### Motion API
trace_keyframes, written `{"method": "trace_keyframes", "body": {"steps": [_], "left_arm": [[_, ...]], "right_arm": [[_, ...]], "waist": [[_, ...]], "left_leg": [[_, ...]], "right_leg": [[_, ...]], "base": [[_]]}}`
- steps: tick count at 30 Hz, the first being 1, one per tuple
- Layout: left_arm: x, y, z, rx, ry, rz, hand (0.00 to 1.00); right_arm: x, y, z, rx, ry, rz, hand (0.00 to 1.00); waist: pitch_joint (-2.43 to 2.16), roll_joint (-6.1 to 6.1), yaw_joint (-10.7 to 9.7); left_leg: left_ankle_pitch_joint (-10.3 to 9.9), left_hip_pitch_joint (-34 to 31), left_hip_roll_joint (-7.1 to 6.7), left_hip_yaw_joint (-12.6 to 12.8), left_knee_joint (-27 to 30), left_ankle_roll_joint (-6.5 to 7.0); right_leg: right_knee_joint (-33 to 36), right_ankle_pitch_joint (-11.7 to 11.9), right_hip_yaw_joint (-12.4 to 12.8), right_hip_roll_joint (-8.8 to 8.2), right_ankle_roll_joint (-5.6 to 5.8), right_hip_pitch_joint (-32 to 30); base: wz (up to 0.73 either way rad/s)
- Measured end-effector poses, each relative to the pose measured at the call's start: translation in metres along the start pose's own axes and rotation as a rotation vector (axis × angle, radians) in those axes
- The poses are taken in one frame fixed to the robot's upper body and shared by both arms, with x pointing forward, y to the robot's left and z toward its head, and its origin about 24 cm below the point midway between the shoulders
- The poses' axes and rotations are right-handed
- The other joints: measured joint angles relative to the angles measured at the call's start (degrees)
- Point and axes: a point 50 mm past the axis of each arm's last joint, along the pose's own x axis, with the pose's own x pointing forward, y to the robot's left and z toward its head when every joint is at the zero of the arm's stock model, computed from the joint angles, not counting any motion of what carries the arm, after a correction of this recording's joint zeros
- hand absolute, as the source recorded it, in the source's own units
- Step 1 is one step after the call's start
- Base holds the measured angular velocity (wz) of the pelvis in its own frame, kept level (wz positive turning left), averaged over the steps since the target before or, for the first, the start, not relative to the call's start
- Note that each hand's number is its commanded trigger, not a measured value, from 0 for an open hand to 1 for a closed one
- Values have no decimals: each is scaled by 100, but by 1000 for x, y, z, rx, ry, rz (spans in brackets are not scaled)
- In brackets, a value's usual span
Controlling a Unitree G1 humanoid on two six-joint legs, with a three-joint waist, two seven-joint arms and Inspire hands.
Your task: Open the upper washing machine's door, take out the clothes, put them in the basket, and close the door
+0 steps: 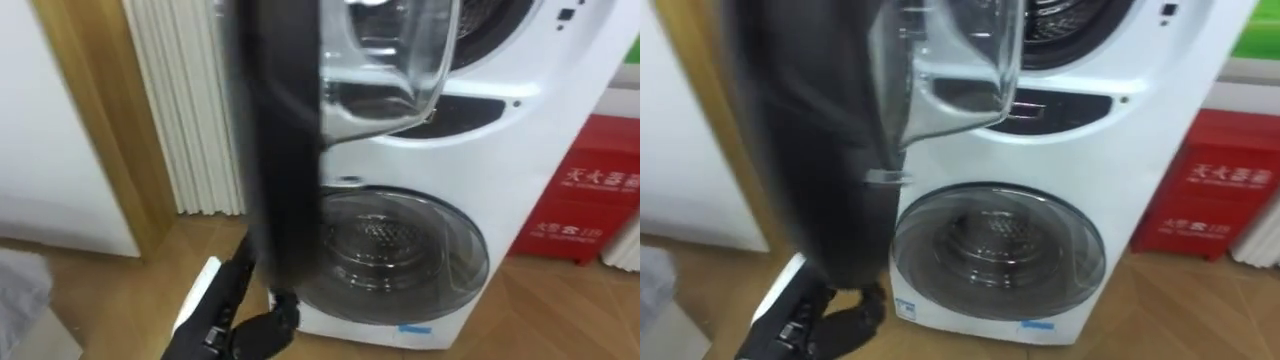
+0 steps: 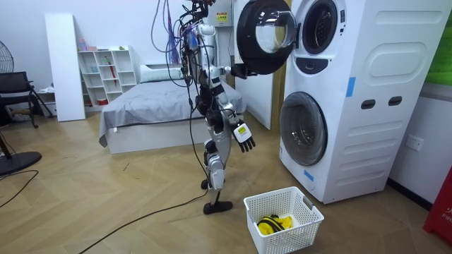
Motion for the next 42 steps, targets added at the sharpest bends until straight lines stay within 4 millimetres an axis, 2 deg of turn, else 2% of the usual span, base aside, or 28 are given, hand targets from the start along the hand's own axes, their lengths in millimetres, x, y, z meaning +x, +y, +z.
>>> {"method": "trace_keyframes", "body": {"steps": [7, 12, 18, 19, 20, 22, 23, 27, 29, 32, 36, 38, 39, 40, 41, 42], "left_arm": [[8, -14, 8, -9, -52, -83, 0], [23, -24, 22, -7, -127, -130, 0], [48, -62, 58, 21, -304, -313, 0], [56, -70, 63, 31, -328, -352, 0], [61, -78, 69, 63, -355, -385, 0], [66, -86, 77, 96, -393, -426, 0], [69, -92, 81, 112, -412, -464, 0], [74, -115, 85, 162, -429, -595, 0], [78, -126, 76, 165, -383, -644, 0], [82, -130, 64, 163, -314, -658, 0], [88, -127, 23, 202, -138, -657, 0], [84, -121, -16, 248, 29, -649, 0], [82, -116, -28, 260, 79, -637, 0], [74, -106, -54, 264, 186, -587, 0], [68, -99, -69, 274, 249, -554, 0], [54, -81, -98, 284, 383, -476, 0]], "right_arm": [[1, 1, 1, -5, 0, 15, 0], [3, 2, 5, 3, 1, 14, 0], [6, 8, 15, 12, -32, 27, 0], [7, 8, 17, 11, -36, 28, 0], [8, 9, 20, 12, -44, 32, 0], [9, 10, 24, 10, -56, 38, 0], [9, 10, 25, 10, -57, 43, 0], [11, 10, 32, 7, -64, 42, 0], [11, 8, 33, 5, -60, 32, 0], [11, 6, 32, 10, -49, 25, 0], [10, 4, 31, 21, -40, 25, 0], [9, 3, 27, 52, -33, 22, 0], [9, 3, 26, 59, -34, 21, 0], [8, 3, 23, 77, -33, 15, 0], [7, 3, 21, 85, -29, 12, 0], [5, 3, 13, 111, -15, 5, 0]], "waist": [[3, 25, -280], [21, 64, -526], [37, 83, -1013], [75, 102, -1157], [78, 114, -1258], [78, 134, -1400], [71, 149, -1578], [59, 252, -1802], [55, 328, -1869], [48, 370, -1918], [62, 387, -1880], [68, 377, -1782], [69, 369, -1727], [82, 332, -1641], [87, 307, -1606], [87, 262, -1474]], "left_leg": [[-164, 116, 132, 321, -70, -80], [-232, 177, 204, 500, -135, -125], [-238, 333, 202, 716, -201, -134], [-238, 400, 200, 784, -271, -134], [-239, 402, 198, 826, -301, -134], [-239, 382, 204, 883, -313, -134], [-248, 377, 208, 886, -310, -140], [-276, 429, 213, 890, -338, -146], [-276, 465, 213, 911, -366, -146], [-276, 489, 220, 944, -372, -146], [-275, 493, 220, 943, -371, -147], [-275, 489, 218, 940, -369, -147], [-274, 492, 218, 945, -370, -148], [-273, 525, 224, 956, -369, -149], [-272, 537, 229, 953, -369, -149], [-272, 540, 240, 953, -369, -150]], "right_leg": [[2, 8, 314, 125, -21, -74], [-3, 17, 299, 181, -34, -133], [-9, 17, 420, 175, -34, -103], [-10, 16, 459, 177, -33, -81], [-10, 16, 507, 181, -33, -125], [-17, 17, 596, 195, -34, -186], [-15, 18, 585, 201, -35, -187], [-16, 17, 602, 216, -35, -160], [-14, 17, 624, 220, -35, -158], [-16, 16, 628, 224, -35, -162], [-74, 12, 628, 228, -45, -156], [-81, 12, 641, 228, -45, -158], [-74, 11, 638, 227, -45, -158], [-63, 11, 640, 231, -46, -152], [-58, 11, 639, 236, -46, -143], [-54, 7, 622, 247, -53, -156]], "base": [[-28], [-23], [-25], [-21], [-23], [-24], [-9], [-2], [-7], [-5], [0], [0], [-8], [-8], [-15], [-10]]}}
